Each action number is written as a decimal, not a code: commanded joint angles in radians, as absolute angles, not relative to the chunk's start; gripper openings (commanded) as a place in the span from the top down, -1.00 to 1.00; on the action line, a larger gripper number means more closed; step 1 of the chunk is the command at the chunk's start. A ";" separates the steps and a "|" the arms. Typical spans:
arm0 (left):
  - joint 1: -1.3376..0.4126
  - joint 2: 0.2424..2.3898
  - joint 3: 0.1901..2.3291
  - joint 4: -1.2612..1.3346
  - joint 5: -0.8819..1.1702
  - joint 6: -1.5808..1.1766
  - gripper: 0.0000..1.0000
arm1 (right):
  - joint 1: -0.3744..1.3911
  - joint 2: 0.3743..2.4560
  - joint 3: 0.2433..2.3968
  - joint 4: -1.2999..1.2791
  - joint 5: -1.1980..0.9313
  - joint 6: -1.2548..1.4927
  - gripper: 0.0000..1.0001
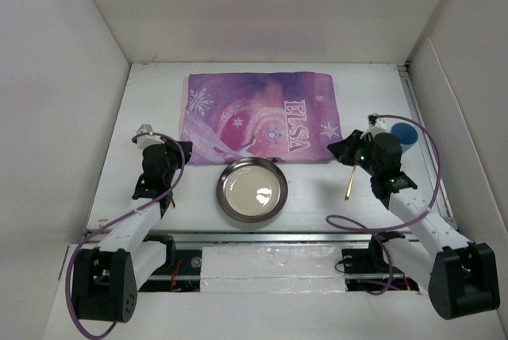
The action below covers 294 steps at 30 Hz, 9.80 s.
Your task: Set the dinner table for one person
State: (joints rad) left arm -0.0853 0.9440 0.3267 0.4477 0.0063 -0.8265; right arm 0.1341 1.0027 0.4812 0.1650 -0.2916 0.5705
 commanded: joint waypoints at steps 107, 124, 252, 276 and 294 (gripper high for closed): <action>-0.333 0.870 0.862 -0.281 -0.376 -0.552 0.90 | 0.342 1.700 1.039 0.273 -0.278 0.643 0.00; 0.064 1.344 0.813 -0.433 -0.209 -0.482 0.35 | 0.509 1.118 0.845 0.161 -0.175 0.492 0.91; -0.543 0.408 0.796 -0.215 0.195 -0.236 0.66 | 0.104 1.136 0.621 -0.377 0.083 0.611 0.12; -0.529 0.322 0.775 -0.222 0.158 -0.242 0.59 | 0.008 1.514 0.842 -0.443 0.133 0.442 0.38; -0.529 0.311 0.767 -0.224 0.121 -0.250 0.56 | 0.040 1.445 0.834 -0.494 -0.006 0.437 1.00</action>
State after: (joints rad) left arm -0.5339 0.3099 0.7780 -0.2733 0.1333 -0.2516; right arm 0.0170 1.5303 0.8391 -0.4500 -0.0074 0.4332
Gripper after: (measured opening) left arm 0.218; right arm 0.018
